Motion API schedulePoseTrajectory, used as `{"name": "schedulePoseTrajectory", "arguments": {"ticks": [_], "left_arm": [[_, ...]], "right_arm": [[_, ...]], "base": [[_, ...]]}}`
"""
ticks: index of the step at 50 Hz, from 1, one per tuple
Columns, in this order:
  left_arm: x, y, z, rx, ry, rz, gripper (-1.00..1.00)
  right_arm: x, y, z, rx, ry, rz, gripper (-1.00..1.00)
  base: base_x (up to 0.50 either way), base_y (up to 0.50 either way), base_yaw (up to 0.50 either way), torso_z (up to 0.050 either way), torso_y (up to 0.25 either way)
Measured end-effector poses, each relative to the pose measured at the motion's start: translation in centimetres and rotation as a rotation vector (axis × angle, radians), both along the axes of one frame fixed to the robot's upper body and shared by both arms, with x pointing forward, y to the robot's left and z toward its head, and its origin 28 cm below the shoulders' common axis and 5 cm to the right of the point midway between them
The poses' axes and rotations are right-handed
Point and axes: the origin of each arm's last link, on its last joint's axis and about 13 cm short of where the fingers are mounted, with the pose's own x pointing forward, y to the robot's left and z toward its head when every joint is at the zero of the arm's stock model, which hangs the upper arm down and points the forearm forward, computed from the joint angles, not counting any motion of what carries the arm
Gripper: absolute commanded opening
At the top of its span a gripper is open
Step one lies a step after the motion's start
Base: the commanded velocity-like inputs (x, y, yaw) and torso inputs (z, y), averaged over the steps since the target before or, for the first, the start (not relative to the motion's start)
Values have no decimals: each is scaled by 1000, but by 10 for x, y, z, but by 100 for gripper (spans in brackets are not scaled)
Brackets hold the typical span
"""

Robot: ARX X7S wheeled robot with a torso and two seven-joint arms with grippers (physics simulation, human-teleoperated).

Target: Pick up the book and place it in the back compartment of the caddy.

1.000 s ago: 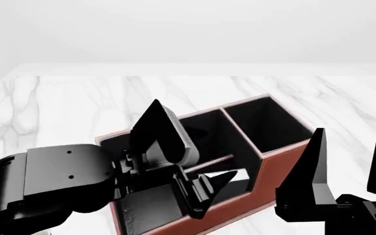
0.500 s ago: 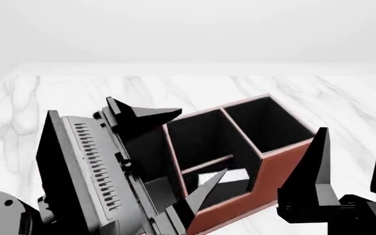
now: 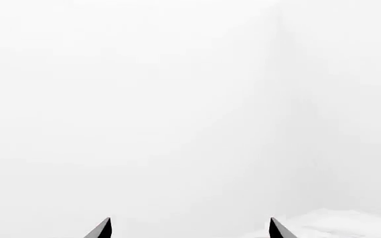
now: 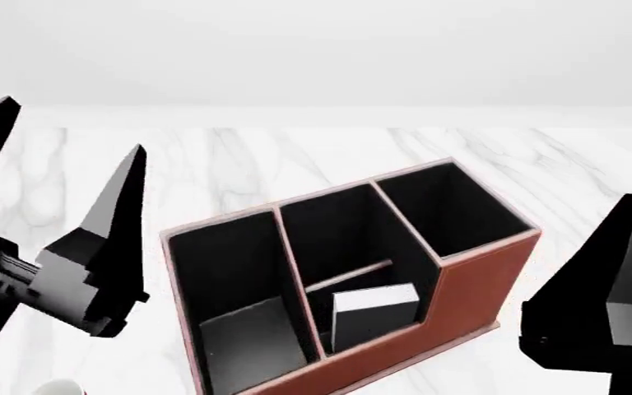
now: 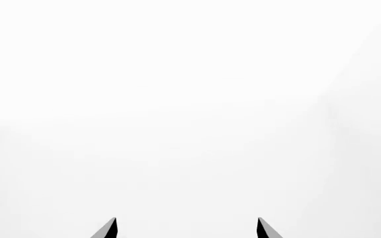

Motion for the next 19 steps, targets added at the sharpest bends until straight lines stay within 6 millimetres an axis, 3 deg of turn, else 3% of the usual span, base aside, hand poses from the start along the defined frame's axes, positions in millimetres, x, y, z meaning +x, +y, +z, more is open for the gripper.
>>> {"name": "schedulePoseTrajectory", "arguments": {"ticks": [14, 19], "left_arm": [[1, 17, -20, -78, -192, 364, 100], [-1, 3, -33, -75, -213, 383, 100]], "right_arm": [[-4, -19, 14, 29, -118, -133, 100], [-5, -25, 16, 46, -157, -178, 100]], "base": [[0, 0, 0, 0, 0], [0, 0, 0, 0, 0]]}}
